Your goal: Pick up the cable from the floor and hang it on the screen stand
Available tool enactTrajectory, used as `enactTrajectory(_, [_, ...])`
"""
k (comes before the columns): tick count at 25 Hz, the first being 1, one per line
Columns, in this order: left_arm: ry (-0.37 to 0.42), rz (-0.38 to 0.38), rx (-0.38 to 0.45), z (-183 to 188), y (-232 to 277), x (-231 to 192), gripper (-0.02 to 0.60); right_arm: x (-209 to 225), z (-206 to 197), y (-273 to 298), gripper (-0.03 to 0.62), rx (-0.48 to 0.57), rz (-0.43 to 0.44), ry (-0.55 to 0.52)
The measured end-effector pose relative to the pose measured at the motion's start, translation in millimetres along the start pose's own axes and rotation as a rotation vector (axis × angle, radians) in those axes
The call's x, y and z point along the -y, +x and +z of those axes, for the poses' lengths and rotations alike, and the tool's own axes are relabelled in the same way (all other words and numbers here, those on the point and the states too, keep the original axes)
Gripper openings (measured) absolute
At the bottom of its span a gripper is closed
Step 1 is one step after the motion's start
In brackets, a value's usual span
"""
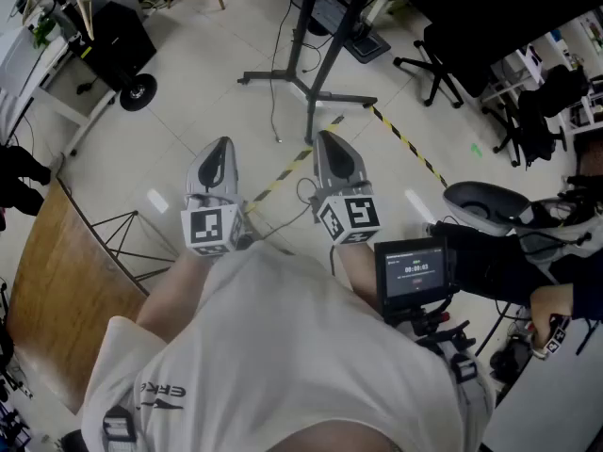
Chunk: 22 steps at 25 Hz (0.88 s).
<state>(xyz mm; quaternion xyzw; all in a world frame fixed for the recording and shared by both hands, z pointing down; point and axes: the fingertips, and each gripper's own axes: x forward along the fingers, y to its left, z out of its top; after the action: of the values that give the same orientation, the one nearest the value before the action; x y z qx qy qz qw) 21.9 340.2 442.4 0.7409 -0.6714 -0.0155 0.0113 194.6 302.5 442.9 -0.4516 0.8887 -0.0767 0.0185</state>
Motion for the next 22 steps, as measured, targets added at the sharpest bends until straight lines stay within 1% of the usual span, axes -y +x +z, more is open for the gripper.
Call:
enactTrajectory(6, [-0.015, -0.026, -0.010, -2, 67, -70, 0.002, -12, 5, 89, 0.015, -0.002, -0.033, -0.006])
enactTrajectory(10, [-0.034, -0.026, -0.025, -8, 93, -102, 0.002, -19, 6, 130, 0.015, -0.015, -0.041, -0.022])
enactTrajectory(12, [-0.035, -0.028, -0.021, -5, 102, -112, 0.002, -20, 5, 144, 0.015, -0.025, -0.044, -0.029])
enactTrajectory(15, [-0.031, -0.028, -0.020, -5, 119, -121, 0.002, -11, 8, 162, 0.015, -0.023, -0.055, -0.032])
enactTrajectory(22, [-0.033, -0.007, -0.046, -25, 166, -144, 0.002, 10, 5, 212, 0.015, -0.015, -0.042, -0.029])
